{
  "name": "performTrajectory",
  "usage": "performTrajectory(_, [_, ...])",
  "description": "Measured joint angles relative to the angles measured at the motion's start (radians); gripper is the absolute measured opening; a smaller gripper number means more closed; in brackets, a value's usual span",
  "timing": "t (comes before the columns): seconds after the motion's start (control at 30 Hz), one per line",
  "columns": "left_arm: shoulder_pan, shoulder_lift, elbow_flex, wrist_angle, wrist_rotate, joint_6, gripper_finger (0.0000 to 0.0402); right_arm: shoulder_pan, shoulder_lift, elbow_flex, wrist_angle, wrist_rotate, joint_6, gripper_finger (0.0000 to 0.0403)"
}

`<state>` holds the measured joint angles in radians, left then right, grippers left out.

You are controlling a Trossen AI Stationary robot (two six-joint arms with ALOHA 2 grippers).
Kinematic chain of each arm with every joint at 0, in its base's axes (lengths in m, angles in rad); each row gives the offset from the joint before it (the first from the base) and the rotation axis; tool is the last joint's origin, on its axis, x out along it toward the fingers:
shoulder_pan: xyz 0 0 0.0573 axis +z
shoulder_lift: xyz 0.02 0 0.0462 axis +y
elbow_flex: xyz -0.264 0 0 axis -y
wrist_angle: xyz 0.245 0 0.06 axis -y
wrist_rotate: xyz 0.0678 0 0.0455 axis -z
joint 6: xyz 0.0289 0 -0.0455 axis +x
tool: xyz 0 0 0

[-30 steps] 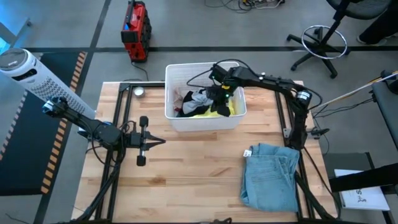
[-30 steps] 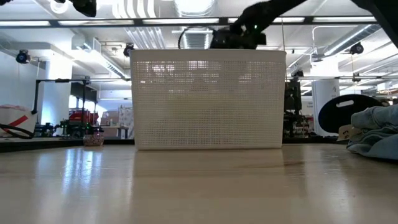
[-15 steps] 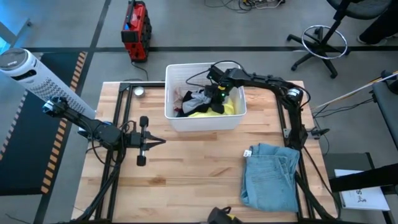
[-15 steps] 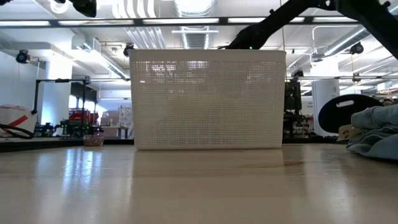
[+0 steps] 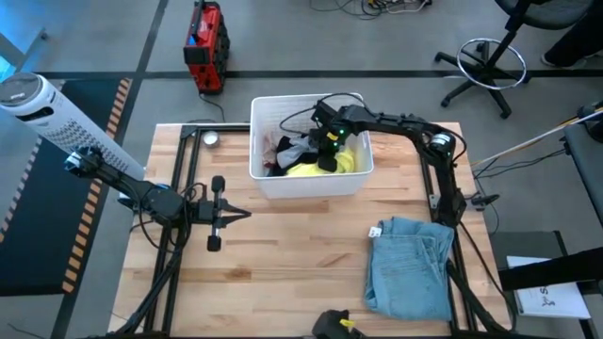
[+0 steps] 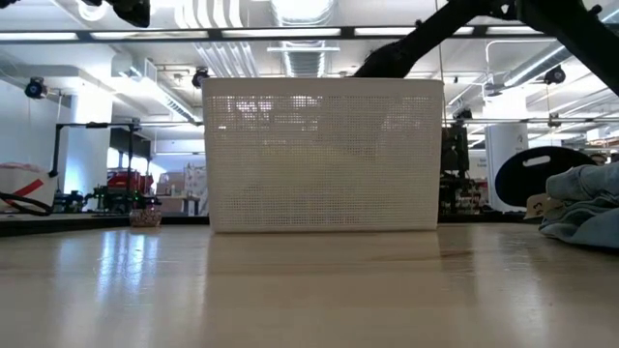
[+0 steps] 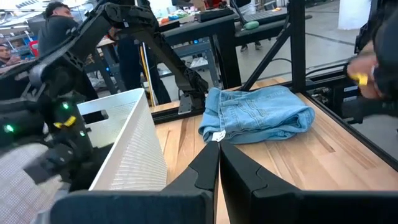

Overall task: Sort clothes
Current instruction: Put the gray boxer into the white laundry bin, then put the blue jeans into the white laundry bin

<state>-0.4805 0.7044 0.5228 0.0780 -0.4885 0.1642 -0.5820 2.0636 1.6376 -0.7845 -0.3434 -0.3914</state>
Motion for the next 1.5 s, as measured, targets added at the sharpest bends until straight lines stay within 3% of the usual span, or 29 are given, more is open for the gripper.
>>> performTrajectory(0.3, [0.0,0.0,0.0,0.0,-0.001,0.001,0.0,0.01,-0.135,0.093,0.002,0.141,0.007,0.0])
performTrajectory(0.57, [0.0,0.0,0.0,0.001,-0.001,-0.019,0.0,0.036,-0.274,0.195,-0.076,0.143,0.042,0.0])
performTrajectory(0.83, [0.0,0.001,0.0,0.002,-0.001,-0.024,0.0,0.117,-0.503,0.216,-0.219,0.181,0.044,0.0])
performTrajectory(1.1, [0.0,0.001,0.0,0.004,0.0,-0.02,0.0,0.342,-0.646,0.138,-0.33,0.332,0.22,0.0])
performTrajectory(1.5, [0.0,0.001,0.0,0.005,0.0,-0.046,0.0,0.77,-0.651,-0.165,-0.42,0.344,0.561,0.0])
